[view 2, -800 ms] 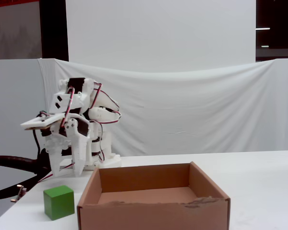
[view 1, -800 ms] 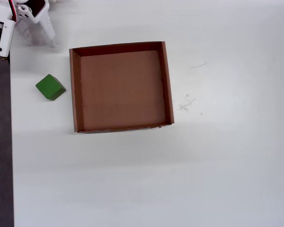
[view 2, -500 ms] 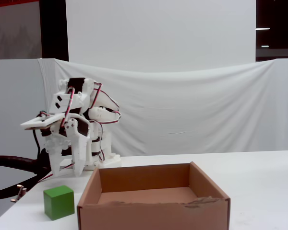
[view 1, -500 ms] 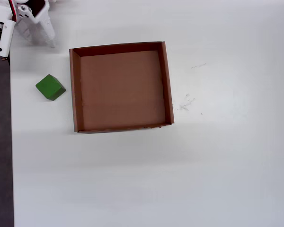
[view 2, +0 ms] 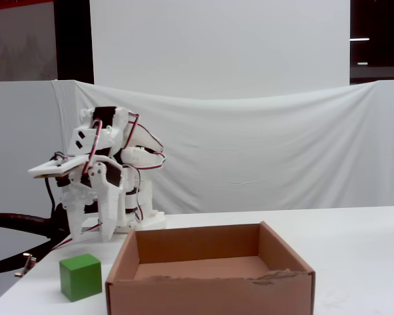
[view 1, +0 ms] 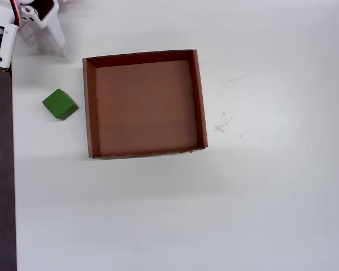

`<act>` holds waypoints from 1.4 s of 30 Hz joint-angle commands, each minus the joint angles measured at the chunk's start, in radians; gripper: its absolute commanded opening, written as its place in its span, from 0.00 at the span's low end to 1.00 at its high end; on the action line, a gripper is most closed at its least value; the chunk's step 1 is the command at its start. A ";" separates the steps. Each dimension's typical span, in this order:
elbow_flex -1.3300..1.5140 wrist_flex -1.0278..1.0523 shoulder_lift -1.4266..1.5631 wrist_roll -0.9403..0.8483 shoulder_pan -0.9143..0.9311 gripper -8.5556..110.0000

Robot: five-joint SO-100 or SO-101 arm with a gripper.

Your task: Grasp a green cube and put it in a box.

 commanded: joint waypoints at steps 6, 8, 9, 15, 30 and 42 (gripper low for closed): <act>-0.005 0.006 0.006 0.002 -0.009 0.27; -0.005 0.006 0.006 0.002 -0.009 0.27; -0.005 0.006 0.006 0.002 -0.009 0.27; -0.005 0.006 0.006 0.002 -0.009 0.27; -0.078 -0.242 -0.150 -0.040 -0.037 0.27; -0.509 -0.249 -0.733 -0.304 -0.003 0.27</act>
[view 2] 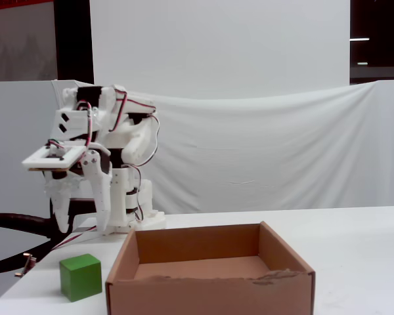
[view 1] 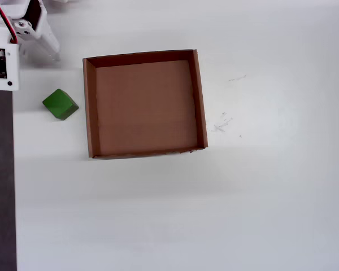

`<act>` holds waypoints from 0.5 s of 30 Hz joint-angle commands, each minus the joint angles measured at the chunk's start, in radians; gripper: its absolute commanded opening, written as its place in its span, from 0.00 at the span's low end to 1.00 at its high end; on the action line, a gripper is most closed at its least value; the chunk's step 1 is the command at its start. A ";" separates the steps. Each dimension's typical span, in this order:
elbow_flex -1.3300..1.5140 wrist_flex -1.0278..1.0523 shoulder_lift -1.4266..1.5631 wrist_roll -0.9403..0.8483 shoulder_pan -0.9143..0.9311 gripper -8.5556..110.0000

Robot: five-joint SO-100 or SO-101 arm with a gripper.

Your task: Grasp a green cube and put it in a box.

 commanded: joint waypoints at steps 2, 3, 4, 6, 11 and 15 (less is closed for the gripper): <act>-0.186 -0.017 -0.167 -0.069 0.009 0.27; -0.212 -0.025 -0.206 -0.098 0.011 0.27; -0.238 -0.025 -0.242 -0.138 0.015 0.27; -0.282 -0.029 -0.311 -0.172 0.017 0.27; -0.367 -0.057 -0.440 -0.196 -0.003 0.27; -0.422 -0.081 -0.526 -0.218 -0.017 0.27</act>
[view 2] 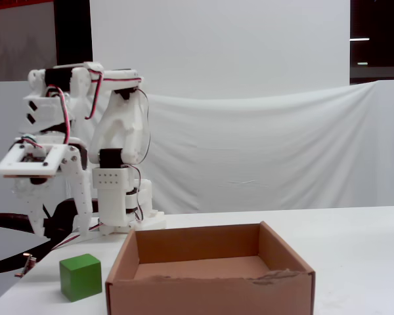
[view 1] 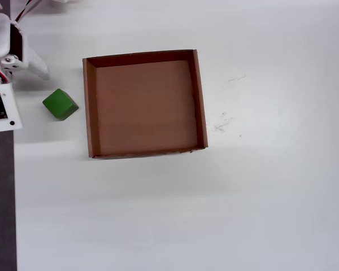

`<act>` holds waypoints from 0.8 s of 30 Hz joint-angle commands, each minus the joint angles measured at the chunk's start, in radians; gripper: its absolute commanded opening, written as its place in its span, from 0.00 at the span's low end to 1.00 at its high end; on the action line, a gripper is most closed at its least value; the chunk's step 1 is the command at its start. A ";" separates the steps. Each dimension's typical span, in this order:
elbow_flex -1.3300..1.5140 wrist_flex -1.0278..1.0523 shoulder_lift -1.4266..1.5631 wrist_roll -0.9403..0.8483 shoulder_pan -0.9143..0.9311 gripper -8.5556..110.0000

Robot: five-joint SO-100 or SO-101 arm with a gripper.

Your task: Grasp a green cube and put it in a box.

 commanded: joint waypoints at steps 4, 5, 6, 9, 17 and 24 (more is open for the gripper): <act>-0.115 -0.014 -0.091 -0.032 -0.040 0.28; -0.123 -0.015 -0.104 -0.032 -0.046 0.28; -0.127 -0.015 -0.114 -0.032 -0.052 0.28; -0.130 -0.018 -0.124 -0.032 -0.066 0.29; -0.138 -0.008 -0.147 -0.049 -0.098 0.30; -0.206 0.044 -0.222 -0.140 -0.098 0.30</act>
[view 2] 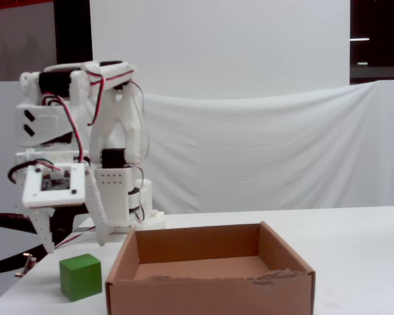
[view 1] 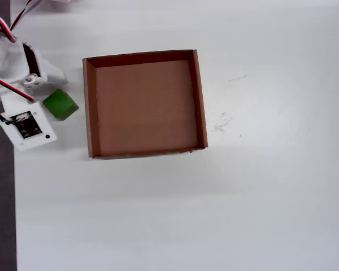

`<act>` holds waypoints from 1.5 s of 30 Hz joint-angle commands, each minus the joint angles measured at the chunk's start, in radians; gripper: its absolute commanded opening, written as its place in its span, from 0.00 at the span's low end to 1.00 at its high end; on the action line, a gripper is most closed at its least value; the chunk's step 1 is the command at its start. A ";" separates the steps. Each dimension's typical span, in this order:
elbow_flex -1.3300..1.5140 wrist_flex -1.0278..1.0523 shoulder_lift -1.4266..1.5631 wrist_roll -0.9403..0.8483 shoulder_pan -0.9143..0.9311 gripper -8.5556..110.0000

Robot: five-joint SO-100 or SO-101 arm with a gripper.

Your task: Grasp a green cube and put it in a box.

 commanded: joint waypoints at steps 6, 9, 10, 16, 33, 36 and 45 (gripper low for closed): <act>-0.117 0.005 -0.046 -0.086 -0.011 0.30; -0.140 -0.002 -0.078 -0.097 -0.017 0.30; -0.147 -0.003 -0.089 -0.098 -0.020 0.30; -0.196 -0.002 -0.143 -0.109 -0.032 0.30; -0.304 -0.006 -0.293 -0.183 -0.069 0.30; -0.325 0.002 -0.307 -0.183 -0.086 0.30; -0.333 0.017 -0.318 -0.183 -0.103 0.30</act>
